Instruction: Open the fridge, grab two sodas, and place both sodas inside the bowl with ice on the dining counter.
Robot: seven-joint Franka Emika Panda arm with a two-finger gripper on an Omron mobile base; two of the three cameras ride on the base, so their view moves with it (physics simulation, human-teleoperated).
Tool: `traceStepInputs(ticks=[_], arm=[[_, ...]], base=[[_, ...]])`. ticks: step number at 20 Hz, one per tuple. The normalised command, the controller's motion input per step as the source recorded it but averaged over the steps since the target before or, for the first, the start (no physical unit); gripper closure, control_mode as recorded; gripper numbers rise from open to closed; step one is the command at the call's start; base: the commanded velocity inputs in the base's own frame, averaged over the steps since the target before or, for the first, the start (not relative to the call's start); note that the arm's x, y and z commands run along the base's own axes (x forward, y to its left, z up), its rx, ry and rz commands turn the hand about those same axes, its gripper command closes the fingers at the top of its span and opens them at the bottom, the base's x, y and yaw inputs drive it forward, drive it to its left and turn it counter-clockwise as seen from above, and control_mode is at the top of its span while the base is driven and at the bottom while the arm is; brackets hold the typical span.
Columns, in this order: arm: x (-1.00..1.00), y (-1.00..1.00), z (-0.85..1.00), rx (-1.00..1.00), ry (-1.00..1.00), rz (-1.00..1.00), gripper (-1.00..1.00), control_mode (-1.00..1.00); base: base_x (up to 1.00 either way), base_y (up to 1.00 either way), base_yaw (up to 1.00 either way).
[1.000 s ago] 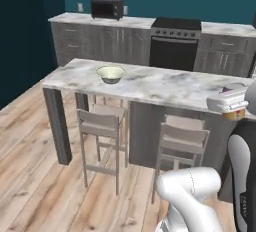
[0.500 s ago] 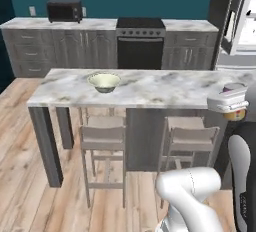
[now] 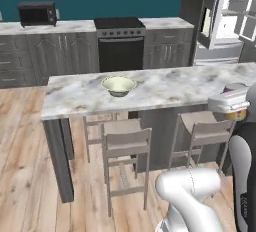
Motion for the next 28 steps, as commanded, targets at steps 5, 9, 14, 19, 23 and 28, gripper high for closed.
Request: traceStepInputs(ticks=[5, 9, 14, 19, 23, 28], arm=[[0.0, 0.0, 0.0, 0.0, 0.0, 0.0, 1.0, 1.0], [0.0, 0.0, 0.0, 0.0, 0.0, 0.0, 1.0, 1.0], [0.0, 0.0, 0.0, 0.0, 0.0, 0.0, 1.0, 1.0], [0.0, 0.0, 0.0, 0.0, 0.0, 0.0, 1.0, 1.0], [0.0, 0.0, 0.0, 0.0, 0.0, 0.0, 1.0, 1.0], [0.77, 0.03, -0.13, -0.07, 0.13, 0.07, 1.0, -1.0]], base=[[0.55, 0.67, -0.21], [0.67, 0.32, -0.13], [0.8, 0.02, -0.04], [0.9, 0.0, 0.0], [0.85, 0.0, 0.0], [0.17, 0.0, 0.0]])
